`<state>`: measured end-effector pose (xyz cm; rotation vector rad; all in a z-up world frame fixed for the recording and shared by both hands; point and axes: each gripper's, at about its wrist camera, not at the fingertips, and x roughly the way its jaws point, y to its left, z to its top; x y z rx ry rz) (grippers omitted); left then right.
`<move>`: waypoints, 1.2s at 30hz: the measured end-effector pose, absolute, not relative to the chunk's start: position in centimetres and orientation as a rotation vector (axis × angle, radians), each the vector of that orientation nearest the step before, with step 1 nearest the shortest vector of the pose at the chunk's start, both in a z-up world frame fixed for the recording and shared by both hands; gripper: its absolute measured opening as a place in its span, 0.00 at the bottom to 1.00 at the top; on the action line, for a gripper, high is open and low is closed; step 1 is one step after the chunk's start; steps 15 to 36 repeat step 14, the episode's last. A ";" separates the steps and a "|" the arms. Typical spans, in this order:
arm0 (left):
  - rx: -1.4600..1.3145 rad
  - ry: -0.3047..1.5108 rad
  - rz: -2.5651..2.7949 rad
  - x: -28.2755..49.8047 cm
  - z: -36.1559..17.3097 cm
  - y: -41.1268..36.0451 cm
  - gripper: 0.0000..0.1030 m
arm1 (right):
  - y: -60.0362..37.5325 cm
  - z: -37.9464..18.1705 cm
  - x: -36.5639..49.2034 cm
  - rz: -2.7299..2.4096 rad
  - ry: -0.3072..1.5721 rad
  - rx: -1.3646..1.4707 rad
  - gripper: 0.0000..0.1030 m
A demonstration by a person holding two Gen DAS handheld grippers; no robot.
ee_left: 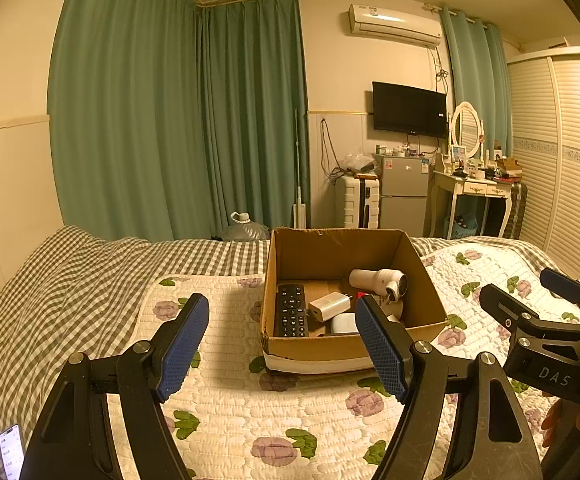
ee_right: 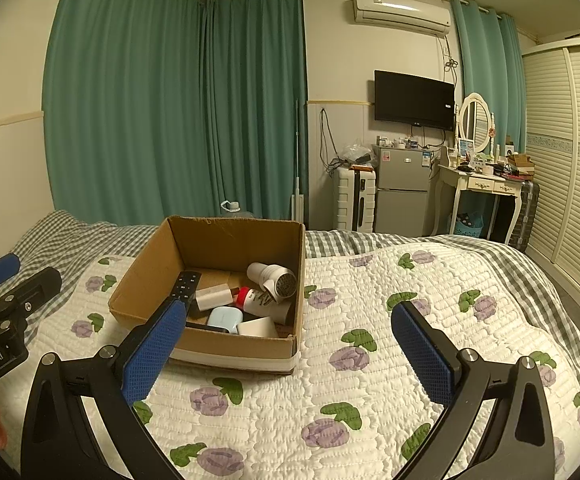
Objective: Organize rigid objects
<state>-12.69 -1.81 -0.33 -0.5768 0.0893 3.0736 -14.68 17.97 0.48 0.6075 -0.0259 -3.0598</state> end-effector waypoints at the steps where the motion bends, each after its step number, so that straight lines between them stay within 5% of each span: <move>1: -0.578 0.089 3.073 -12.7 -0.3 -1.8 0.76 | 18.0 0.5 -14.7 -3.059 -0.024 0.610 1.00; 36: -0.574 0.097 3.075 -12.6 -0.4 -1.7 0.76 | 17.9 0.3 -14.8 -3.066 -0.020 0.620 1.00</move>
